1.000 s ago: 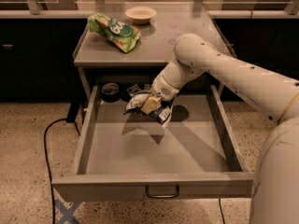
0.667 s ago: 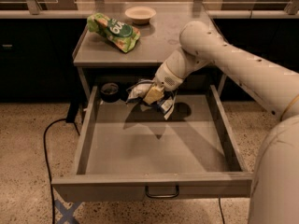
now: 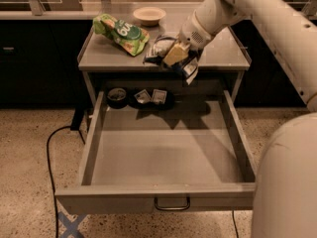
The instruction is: Pick blue chip bag from top drawer and place on counter
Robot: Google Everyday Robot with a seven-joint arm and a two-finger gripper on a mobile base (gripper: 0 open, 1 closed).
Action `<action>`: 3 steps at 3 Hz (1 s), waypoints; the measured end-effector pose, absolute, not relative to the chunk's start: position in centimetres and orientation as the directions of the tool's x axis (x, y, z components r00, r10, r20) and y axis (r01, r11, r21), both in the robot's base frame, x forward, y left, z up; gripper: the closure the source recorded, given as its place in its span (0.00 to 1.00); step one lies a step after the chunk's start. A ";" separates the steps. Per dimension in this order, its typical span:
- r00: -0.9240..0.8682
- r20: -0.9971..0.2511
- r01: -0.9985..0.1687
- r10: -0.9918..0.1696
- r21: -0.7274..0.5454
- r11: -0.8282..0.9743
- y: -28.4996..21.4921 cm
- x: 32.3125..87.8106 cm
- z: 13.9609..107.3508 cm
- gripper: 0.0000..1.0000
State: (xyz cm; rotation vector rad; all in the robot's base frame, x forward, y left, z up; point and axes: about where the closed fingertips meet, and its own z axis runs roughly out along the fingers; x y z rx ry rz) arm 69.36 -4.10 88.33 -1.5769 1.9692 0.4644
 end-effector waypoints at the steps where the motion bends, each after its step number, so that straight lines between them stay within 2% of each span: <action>1: -0.099 -0.629 -0.958 -0.771 -0.150 0.246 -5.6 71.0 93.0 1.00; 3: -0.081 -0.645 -0.947 -0.760 -0.189 0.261 -6.0 71.6 95.2 1.00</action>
Offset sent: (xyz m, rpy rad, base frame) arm 0.0147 -0.0131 0.0416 -0.0035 -0.0641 -0.0007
